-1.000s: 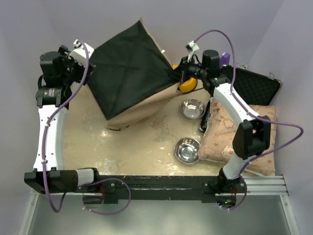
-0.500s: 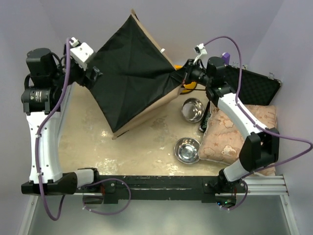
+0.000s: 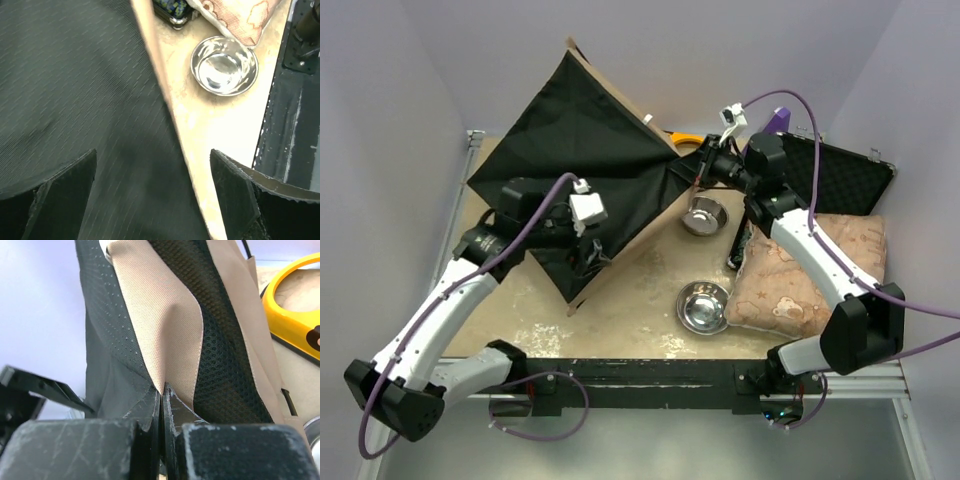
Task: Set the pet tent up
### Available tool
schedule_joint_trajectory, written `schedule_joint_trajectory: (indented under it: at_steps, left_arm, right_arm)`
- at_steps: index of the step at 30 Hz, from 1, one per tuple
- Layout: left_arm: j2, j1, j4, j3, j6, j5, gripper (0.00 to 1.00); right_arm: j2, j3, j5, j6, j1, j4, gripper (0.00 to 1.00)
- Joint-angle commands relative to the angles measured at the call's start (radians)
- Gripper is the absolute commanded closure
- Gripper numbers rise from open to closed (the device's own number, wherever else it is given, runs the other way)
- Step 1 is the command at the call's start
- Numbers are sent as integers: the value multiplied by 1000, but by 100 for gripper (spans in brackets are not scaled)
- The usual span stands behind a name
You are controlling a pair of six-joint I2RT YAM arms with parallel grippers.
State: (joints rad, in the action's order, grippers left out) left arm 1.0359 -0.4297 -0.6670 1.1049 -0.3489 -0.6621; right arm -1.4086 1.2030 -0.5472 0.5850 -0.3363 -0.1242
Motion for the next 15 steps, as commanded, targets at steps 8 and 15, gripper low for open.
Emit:
schedule_joint_trajectory:
  at_steps: [8, 15]
  left_arm:
    - [96, -270, 253, -46, -16, 609, 25]
    - [-78, -167, 126, -118, -336, 463, 99]
  right_arm:
    - [92, -31, 40, 69, -21, -100, 100]
    - [89, 264, -212, -268, 22, 154, 19]
